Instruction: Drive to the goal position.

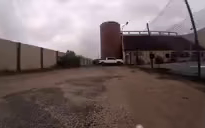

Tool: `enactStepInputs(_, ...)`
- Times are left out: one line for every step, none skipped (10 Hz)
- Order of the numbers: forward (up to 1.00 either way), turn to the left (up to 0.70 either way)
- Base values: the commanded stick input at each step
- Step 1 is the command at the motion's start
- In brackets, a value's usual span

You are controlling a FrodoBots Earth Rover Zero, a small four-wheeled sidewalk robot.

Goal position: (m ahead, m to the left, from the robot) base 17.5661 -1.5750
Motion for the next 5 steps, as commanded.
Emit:
enactStepInputs(0.00,0.00)
enactStepInputs(0.00,0.00)
enactStepInputs(0.00,0.00)
enactStepInputs(0.00,0.00)
enactStepInputs(0.00,0.00)
